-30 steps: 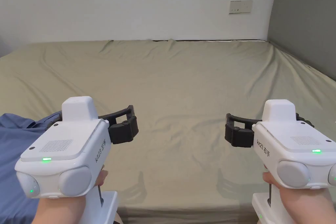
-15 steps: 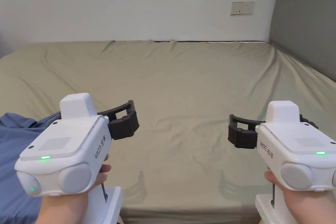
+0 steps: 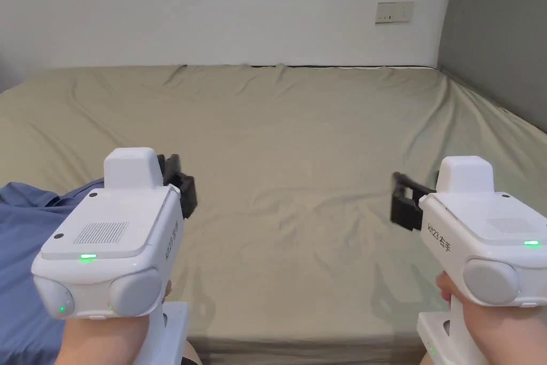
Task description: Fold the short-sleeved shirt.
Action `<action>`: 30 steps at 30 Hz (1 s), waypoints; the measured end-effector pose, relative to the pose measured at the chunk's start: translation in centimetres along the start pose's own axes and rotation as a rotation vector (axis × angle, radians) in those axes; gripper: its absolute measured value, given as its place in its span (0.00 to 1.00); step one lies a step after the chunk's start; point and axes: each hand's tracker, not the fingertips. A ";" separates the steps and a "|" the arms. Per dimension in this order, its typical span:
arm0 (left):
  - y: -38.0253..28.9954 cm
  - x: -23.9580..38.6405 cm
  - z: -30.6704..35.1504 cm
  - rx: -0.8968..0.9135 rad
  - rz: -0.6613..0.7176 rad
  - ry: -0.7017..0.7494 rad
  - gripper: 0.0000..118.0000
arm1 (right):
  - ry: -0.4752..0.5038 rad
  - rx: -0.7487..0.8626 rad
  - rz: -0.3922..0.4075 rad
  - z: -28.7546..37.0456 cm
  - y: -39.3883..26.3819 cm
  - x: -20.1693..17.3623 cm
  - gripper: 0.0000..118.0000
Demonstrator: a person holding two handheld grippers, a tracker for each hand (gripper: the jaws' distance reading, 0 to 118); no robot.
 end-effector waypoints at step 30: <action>-0.4 -14.4 7.4 -0.083 0.059 0.415 0.00 | 0.456 0.058 0.091 -3.7 1.9 -14.7 0.00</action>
